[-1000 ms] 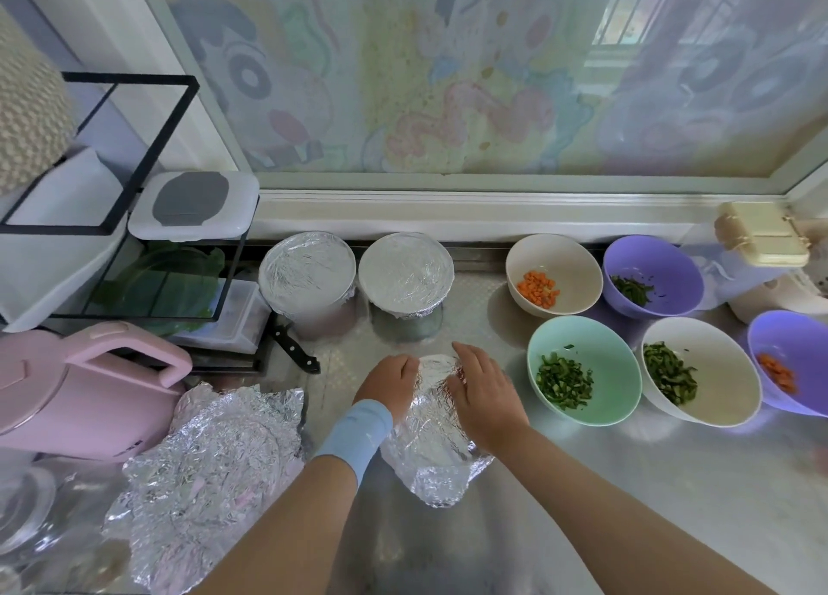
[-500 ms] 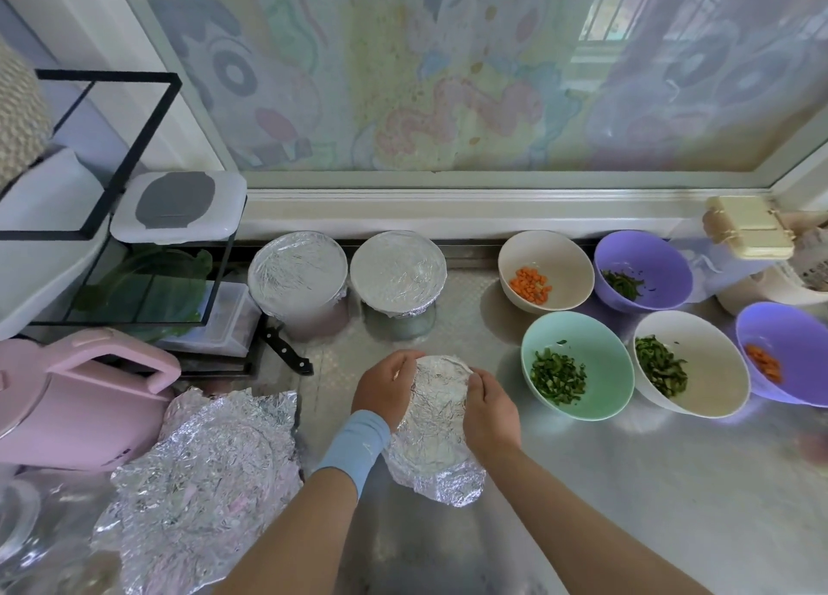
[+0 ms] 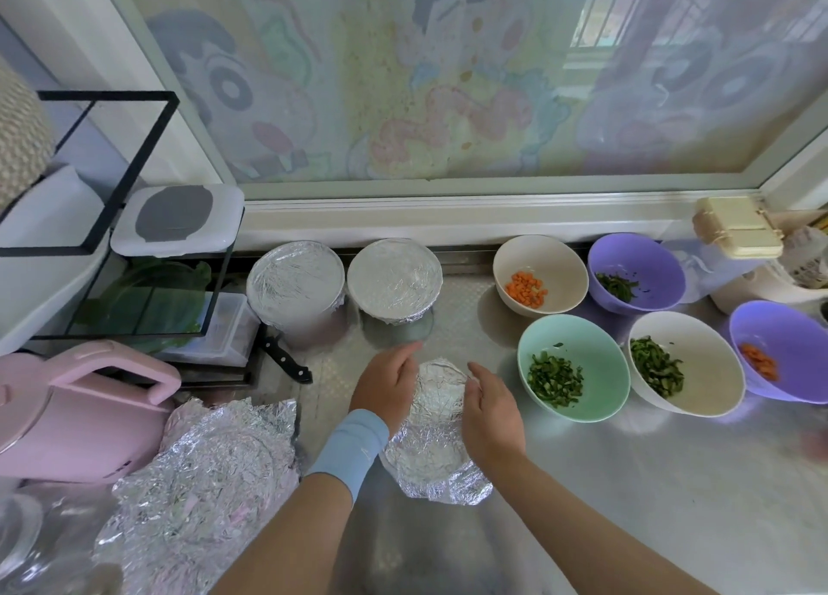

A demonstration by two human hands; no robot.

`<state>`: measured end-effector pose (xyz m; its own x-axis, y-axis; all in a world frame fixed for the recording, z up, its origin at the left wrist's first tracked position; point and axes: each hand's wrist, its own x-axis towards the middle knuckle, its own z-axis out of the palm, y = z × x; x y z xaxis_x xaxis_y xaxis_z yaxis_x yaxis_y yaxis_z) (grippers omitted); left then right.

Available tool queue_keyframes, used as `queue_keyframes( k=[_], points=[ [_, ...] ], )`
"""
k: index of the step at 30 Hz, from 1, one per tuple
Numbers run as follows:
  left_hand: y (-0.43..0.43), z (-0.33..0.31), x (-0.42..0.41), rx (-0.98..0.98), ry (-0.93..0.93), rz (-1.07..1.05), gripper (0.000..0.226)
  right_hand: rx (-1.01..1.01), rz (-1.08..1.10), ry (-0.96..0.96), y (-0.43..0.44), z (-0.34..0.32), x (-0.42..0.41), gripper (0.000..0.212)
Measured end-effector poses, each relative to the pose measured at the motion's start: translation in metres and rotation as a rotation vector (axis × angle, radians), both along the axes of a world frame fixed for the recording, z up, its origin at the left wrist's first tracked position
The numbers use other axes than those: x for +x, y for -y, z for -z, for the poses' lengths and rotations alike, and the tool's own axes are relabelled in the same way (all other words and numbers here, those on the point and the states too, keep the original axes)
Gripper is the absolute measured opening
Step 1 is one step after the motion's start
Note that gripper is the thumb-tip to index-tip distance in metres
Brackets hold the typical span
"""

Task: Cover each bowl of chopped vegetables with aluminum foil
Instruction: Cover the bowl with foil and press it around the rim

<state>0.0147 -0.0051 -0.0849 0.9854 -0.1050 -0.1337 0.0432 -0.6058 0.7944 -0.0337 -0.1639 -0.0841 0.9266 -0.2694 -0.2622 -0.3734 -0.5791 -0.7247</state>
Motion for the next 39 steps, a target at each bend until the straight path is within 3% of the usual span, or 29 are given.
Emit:
queue_keyframes(
  k=[4, 11, 15, 18, 22, 26, 28, 33, 39],
  points=[
    [0.008, 0.004, 0.007, 0.091, -0.058, 0.187, 0.029, 0.208, 0.131, -0.098, -0.004, 0.002, 0.002, 0.032],
    [0.02, 0.001, 0.007, 0.238, -0.18, -0.019, 0.037, 0.229, 0.159, -0.139, -0.003, 0.005, 0.013, 0.034],
    [0.016, 0.001, -0.001, 0.146, -0.265, -0.134, 0.038, 0.291, 0.073, -0.167, 0.003, 0.0, 0.021, 0.034],
    [0.007, -0.001, -0.015, 0.064, -0.291, -0.222, 0.035, 0.142, 0.018, -0.102, 0.01, -0.003, 0.019, 0.034],
    [-0.006, 0.004, -0.019, 0.216, -0.201, -0.238, 0.031, 0.018, 0.104, -0.051, 0.008, -0.005, -0.003, 0.034],
    [-0.002, 0.003, -0.01, 0.042, -0.027, -0.044, 0.03, 0.019, 0.146, -0.032, -0.001, 0.002, -0.02, 0.038],
    [0.003, 0.001, -0.011, -0.005, -0.086, -0.012, 0.029, 0.121, 0.18, -0.077, -0.003, 0.002, -0.021, 0.04],
    [0.008, 0.001, -0.018, -0.103, -0.251, -0.307, 0.03, 0.506, 0.329, -0.197, -0.003, 0.006, -0.008, 0.04],
    [0.008, 0.01, -0.032, -0.07, -0.255, -0.403, 0.033, 0.673, 0.252, -0.272, 0.006, -0.001, 0.009, 0.045]
  ],
)
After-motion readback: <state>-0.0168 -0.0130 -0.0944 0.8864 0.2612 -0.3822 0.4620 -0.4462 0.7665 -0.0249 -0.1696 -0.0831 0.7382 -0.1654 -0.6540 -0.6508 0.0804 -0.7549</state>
